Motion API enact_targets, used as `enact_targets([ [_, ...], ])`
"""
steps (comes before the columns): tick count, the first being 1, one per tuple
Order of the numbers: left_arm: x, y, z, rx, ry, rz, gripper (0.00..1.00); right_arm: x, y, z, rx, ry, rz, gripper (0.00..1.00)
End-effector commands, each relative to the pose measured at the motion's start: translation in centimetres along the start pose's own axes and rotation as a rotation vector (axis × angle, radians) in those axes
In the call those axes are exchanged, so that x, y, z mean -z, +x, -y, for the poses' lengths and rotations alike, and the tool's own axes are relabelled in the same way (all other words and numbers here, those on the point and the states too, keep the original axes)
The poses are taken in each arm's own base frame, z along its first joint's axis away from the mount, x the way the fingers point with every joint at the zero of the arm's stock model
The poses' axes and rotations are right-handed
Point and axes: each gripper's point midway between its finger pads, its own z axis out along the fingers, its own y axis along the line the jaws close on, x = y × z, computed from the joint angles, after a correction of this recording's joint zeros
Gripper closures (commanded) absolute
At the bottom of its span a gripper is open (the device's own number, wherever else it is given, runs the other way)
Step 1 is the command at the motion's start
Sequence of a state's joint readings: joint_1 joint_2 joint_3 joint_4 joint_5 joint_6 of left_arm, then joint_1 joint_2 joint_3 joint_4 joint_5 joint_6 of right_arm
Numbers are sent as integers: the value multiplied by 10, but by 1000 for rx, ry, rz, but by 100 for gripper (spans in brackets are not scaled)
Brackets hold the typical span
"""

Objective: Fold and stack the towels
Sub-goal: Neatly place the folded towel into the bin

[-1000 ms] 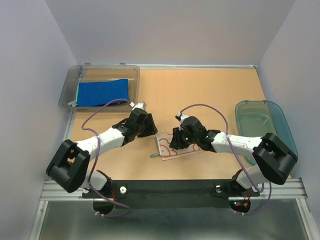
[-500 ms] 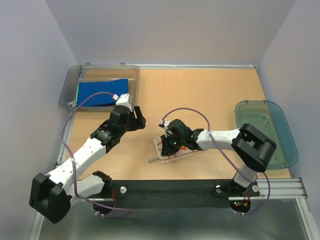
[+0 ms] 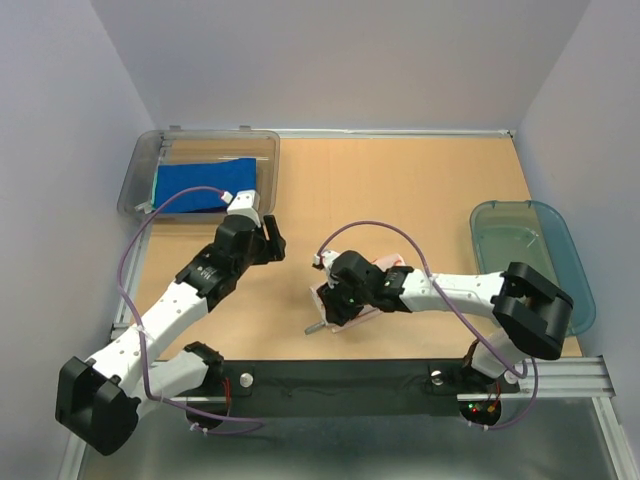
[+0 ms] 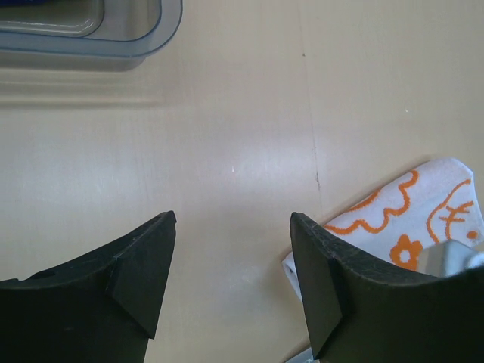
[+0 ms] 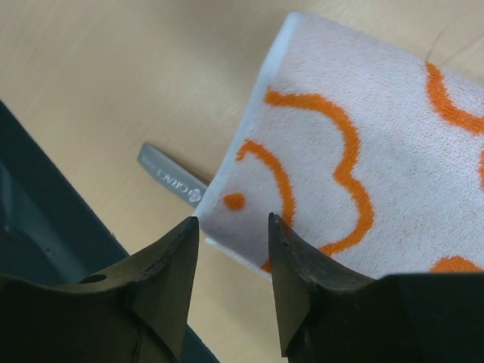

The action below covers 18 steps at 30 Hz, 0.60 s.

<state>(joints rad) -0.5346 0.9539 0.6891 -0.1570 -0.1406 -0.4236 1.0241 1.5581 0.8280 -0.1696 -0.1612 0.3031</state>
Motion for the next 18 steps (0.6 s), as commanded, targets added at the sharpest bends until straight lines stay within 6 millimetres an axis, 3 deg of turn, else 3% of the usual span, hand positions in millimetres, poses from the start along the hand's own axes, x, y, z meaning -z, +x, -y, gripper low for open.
enact_targets([
  [1,5,-5,-10,-7,-42,30,27,22,-23,-8,182,77,47,48],
  [6,10,-5,-18,-14,-81,30,27,23,-3,-14,354,92,-56,45],
  [9,14,-4,-19,-10,-76,31,27,21,5,-14,471,121,-108,38],
  [10,17,-5,-19,-5,-73,40,27,21,4,-12,497,142,-111,32],
  [13,21,-9,-20,3,-69,65,27,19,5,-12,575,153,-138,28],
  [18,20,-10,-23,-2,-81,69,27,17,-2,-10,687,198,-145,28],
])
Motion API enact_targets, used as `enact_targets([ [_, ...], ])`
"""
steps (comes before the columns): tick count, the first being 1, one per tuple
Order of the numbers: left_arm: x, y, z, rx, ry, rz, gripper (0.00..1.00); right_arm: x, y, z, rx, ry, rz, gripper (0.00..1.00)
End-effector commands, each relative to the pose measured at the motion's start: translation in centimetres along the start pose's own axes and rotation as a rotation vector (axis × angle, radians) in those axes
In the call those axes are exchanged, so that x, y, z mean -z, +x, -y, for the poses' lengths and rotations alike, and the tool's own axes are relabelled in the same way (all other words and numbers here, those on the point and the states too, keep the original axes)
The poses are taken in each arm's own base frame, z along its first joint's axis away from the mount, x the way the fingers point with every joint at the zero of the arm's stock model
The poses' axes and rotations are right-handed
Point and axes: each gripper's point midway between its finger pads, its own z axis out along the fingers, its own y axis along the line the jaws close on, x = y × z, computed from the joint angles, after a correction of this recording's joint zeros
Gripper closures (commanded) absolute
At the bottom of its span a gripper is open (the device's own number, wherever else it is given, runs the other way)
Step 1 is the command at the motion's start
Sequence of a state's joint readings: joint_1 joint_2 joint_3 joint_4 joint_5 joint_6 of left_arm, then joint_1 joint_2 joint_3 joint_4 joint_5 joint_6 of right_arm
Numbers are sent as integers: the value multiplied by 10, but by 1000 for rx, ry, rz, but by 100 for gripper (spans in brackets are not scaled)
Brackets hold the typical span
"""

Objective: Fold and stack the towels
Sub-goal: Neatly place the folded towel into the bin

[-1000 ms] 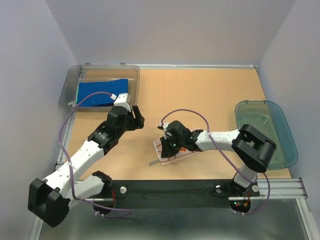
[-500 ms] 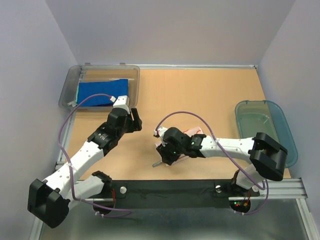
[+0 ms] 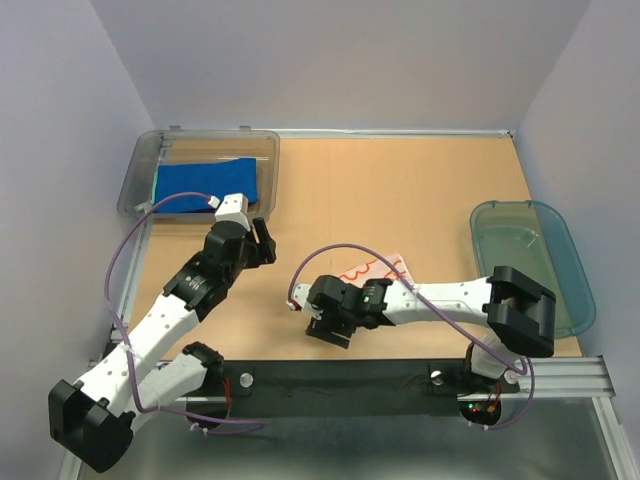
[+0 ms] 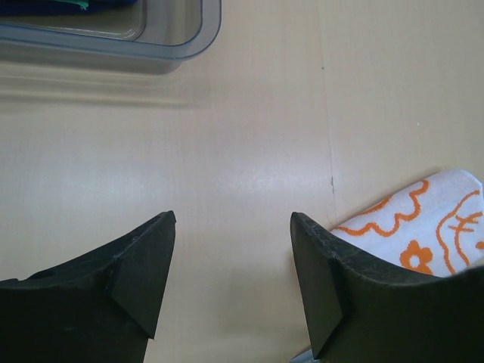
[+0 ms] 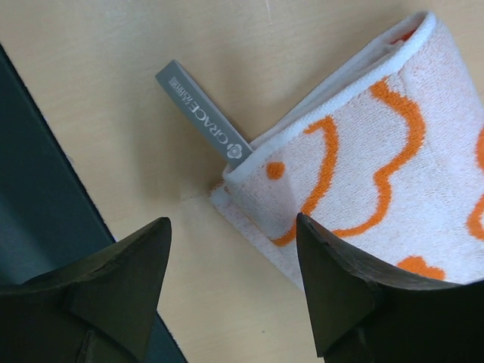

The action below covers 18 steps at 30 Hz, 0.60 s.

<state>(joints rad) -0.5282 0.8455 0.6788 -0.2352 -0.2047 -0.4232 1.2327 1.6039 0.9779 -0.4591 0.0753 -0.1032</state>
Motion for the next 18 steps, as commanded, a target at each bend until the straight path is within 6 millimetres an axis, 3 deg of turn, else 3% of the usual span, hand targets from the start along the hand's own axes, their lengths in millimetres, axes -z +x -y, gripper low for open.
enact_targets([
  [1,-2,-2,-8,-13,-31,17,27,8,-22,15,130,85,21,29],
  [9,-4,0,-10,-12,-36,8,27,-8,-9,16,204,83,-58,32],
  [18,-11,6,-13,17,-42,-26,27,-30,16,15,249,86,-156,50],
])
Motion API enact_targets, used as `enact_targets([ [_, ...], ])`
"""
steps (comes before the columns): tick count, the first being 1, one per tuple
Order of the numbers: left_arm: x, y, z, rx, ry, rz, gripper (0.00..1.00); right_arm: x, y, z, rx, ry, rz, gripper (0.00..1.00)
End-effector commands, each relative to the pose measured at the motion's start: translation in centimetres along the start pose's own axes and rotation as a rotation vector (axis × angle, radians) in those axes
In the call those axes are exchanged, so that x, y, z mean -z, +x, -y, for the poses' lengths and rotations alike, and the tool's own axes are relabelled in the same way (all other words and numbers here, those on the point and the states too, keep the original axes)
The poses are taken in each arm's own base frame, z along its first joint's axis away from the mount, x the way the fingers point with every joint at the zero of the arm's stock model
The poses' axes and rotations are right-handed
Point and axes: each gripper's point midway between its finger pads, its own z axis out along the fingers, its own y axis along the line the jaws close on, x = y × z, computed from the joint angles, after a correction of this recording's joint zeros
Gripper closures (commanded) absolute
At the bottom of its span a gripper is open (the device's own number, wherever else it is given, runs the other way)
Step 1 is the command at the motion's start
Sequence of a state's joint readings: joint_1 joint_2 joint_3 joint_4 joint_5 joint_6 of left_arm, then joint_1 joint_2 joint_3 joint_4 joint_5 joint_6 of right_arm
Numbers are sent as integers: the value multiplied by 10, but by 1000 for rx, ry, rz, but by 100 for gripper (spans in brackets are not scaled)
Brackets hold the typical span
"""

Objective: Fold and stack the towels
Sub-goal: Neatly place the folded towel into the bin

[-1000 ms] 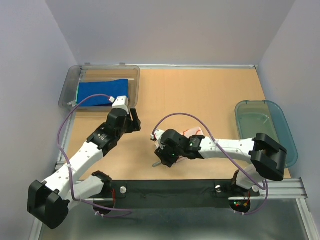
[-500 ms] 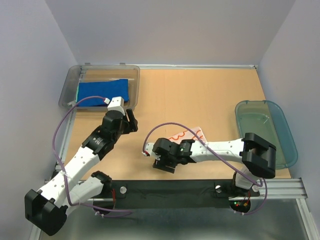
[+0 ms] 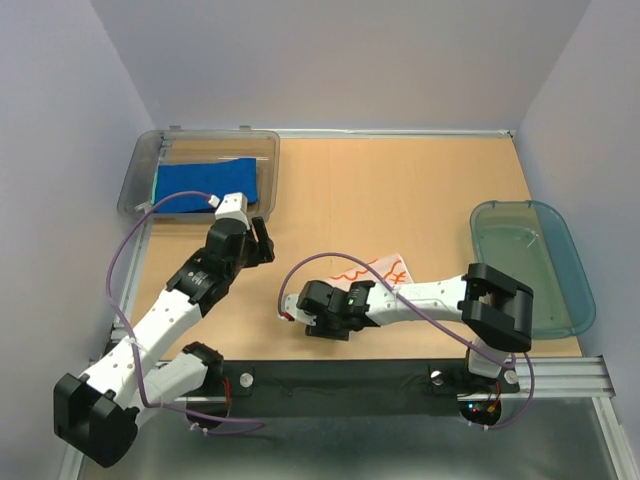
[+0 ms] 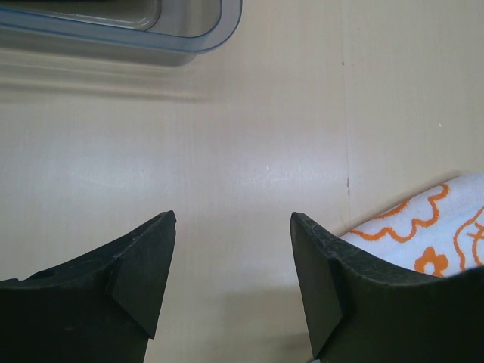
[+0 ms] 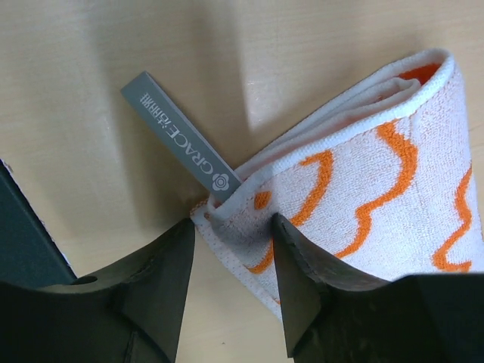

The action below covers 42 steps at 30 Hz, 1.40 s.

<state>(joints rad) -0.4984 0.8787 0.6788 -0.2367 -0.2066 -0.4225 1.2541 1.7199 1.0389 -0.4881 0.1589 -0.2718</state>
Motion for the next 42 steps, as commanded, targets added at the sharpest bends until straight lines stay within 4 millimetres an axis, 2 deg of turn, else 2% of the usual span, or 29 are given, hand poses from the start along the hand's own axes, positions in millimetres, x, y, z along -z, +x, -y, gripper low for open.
enact_targets([
  [1,-5,3,-3,13,-3,-12,27,-14,14,0,55,31,-77,52],
  [5,-8,5,-6,35,-13,-21,27,-21,16,2,53,51,-75,72],
  [7,-9,2,-7,54,-15,-13,28,-21,8,4,38,60,-40,75],
  [11,-15,1,-18,86,-40,-19,28,-18,-5,17,11,127,15,94],
  [13,-19,3,-22,117,-34,-33,28,-16,-13,25,-27,152,50,99],
  [16,-23,12,-14,170,15,-67,26,-10,-28,30,-86,150,128,99],
  [17,-23,24,-6,188,63,-108,25,-9,-32,34,-107,153,160,99],
  [19,-27,31,5,254,121,-126,10,-2,-39,38,-147,155,214,99],
  [20,-29,44,6,274,137,-157,3,0,-46,42,-168,162,251,99],
  [21,-29,47,16,298,193,-169,1,0,-44,42,-183,166,264,99],
  [22,-30,48,20,320,218,-172,1,2,-46,43,-194,170,283,99],
  [23,-32,60,21,361,222,-205,1,8,-54,47,-209,179,333,99],
  [24,-32,58,31,379,279,-202,1,8,-51,46,-222,178,342,99],
  [27,-35,66,41,439,329,-230,1,16,-57,51,-258,190,403,99],
  [34,-41,92,74,485,401,-316,1,25,-66,59,-339,211,513,99],
  [35,-41,101,78,492,399,-347,1,26,-65,61,-349,227,517,99],
  [42,-45,125,86,559,372,-379,1,35,-69,69,-383,250,573,99],
])
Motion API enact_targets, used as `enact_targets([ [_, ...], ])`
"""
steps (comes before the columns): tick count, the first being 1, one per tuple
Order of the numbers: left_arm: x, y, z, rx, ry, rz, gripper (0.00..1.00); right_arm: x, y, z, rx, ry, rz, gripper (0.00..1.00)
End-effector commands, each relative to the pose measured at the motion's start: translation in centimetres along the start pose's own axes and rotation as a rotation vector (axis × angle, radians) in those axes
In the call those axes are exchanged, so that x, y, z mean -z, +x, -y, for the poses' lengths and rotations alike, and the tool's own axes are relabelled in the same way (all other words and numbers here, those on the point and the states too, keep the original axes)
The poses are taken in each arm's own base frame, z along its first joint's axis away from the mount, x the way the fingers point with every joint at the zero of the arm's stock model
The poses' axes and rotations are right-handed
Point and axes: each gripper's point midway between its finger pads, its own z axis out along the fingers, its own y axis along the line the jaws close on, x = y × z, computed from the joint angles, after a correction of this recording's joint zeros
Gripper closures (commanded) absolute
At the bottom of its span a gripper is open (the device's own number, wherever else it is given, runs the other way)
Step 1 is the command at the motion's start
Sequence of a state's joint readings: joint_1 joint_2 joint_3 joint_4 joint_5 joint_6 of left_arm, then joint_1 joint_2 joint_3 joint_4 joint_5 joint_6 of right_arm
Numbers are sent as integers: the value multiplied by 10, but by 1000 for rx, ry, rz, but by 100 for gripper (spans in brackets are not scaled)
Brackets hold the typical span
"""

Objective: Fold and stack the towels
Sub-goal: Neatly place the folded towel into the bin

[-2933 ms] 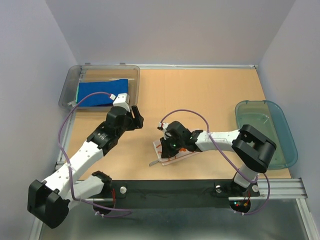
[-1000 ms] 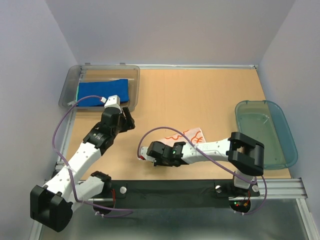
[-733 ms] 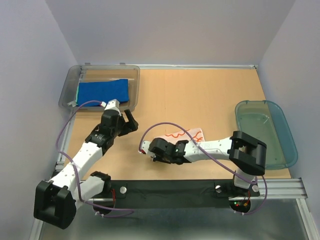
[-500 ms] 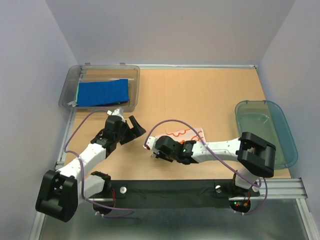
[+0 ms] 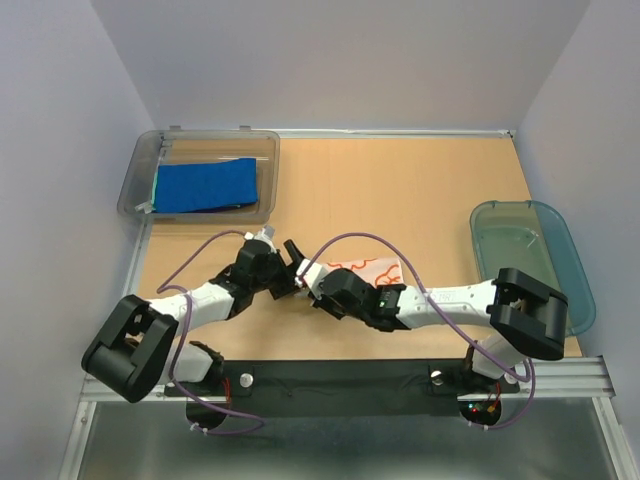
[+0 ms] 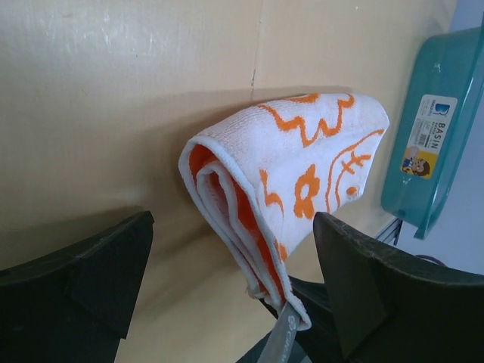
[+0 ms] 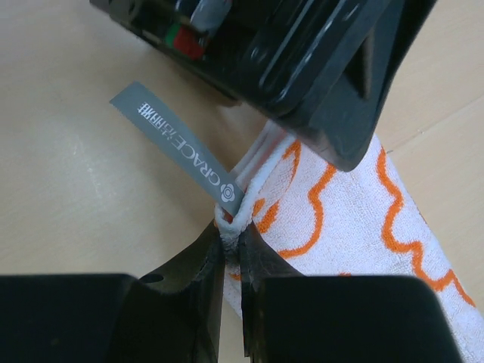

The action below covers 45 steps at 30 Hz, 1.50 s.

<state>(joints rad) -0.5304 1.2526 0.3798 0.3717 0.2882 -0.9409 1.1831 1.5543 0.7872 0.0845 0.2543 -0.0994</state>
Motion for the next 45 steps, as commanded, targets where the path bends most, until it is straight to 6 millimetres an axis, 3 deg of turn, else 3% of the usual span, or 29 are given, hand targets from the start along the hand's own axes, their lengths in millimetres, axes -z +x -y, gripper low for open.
enact_targets([
  [1,-5,4,9,69,47,27,1,6,-33,10,-62,33,132,99],
  [6,-12,17,7,138,54,13,3,5,-33,13,-88,53,151,99],
  [10,-16,20,4,182,59,25,14,6,-37,9,-107,34,182,99],
  [12,-19,18,3,188,59,30,23,5,-35,8,-105,27,177,99],
  [13,-22,18,1,189,49,30,33,5,-33,7,-102,26,174,99],
  [19,-30,13,7,168,50,34,53,7,-28,5,-107,14,166,99],
  [20,-31,11,6,152,48,43,65,7,-29,5,-107,10,171,99],
  [22,-32,6,6,136,39,56,79,9,-24,4,-115,7,165,98],
  [26,-35,-2,5,54,0,65,91,14,-17,0,-118,-20,155,58],
  [28,-36,-8,5,-5,-21,78,95,17,-12,-11,-109,-84,134,51],
  [30,-37,-19,13,-55,-28,97,96,18,-3,-24,-105,-154,102,50],
  [32,-38,-24,7,-134,-78,99,97,20,3,-35,-112,-212,74,50],
  [34,-38,-36,12,-190,-119,108,97,25,8,-37,-152,-221,53,50],
  [35,-37,-48,26,-251,-108,129,97,27,9,-35,-165,-207,56,49],
  [36,-35,-51,24,-279,-144,128,97,30,13,-34,-179,-200,53,48],
  [38,-31,-63,34,-335,-160,146,98,40,3,-26,-218,-174,95,42],
  [39,-28,-85,51,-395,-168,201,98,44,2,-20,-229,-146,107,37],
  [41,-22,-97,52,-445,-235,195,100,56,-4,-13,-260,-121,142,32],
  [43,-12,-128,64,-499,-285,225,100,62,-4,-7,-280,-93,156,30],
  [44,-12,-137,64,-510,-308,220,100,67,-5,-4,-303,-83,172,25],
  [45,-4,-155,77,-529,-317,235,100,69,-3,0,-308,-63,165,22],
])
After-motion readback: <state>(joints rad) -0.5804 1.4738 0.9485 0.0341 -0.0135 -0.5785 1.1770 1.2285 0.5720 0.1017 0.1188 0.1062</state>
